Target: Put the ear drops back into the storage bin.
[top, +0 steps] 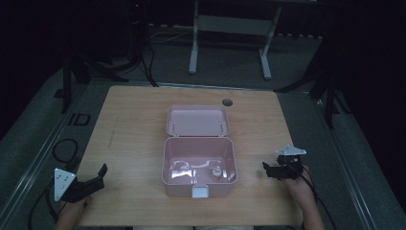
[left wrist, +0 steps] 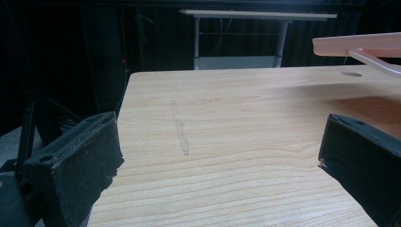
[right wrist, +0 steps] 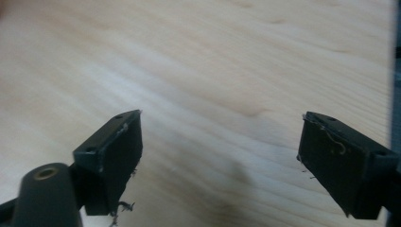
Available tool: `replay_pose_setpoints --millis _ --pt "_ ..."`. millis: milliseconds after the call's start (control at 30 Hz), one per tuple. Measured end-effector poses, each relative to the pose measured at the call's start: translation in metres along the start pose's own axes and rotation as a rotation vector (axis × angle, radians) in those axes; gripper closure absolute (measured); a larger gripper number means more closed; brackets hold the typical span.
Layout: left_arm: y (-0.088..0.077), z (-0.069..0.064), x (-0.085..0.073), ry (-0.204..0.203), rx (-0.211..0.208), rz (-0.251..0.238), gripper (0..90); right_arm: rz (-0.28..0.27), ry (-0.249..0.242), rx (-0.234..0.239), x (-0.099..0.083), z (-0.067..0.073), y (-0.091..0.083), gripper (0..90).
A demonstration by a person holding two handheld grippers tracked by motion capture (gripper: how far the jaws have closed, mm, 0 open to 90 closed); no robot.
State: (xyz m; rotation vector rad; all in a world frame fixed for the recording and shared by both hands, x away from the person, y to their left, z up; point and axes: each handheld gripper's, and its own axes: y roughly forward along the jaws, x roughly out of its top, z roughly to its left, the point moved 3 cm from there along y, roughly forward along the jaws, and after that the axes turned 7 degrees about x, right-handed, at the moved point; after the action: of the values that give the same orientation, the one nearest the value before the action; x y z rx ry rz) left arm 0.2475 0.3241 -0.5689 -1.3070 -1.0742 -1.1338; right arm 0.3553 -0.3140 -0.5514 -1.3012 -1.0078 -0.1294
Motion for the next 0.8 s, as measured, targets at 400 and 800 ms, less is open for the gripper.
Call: replay_pose_setpoints --millis 400,800 --pt "0.000 0.000 0.000 0.001 0.001 -0.001 0.4 -0.231 0.176 -0.179 -0.011 -0.008 -0.004 13.5" --pt "0.000 0.000 0.000 0.000 -0.001 0.000 0.4 -0.346 0.210 -0.242 -0.019 -0.005 -0.003 13.4"
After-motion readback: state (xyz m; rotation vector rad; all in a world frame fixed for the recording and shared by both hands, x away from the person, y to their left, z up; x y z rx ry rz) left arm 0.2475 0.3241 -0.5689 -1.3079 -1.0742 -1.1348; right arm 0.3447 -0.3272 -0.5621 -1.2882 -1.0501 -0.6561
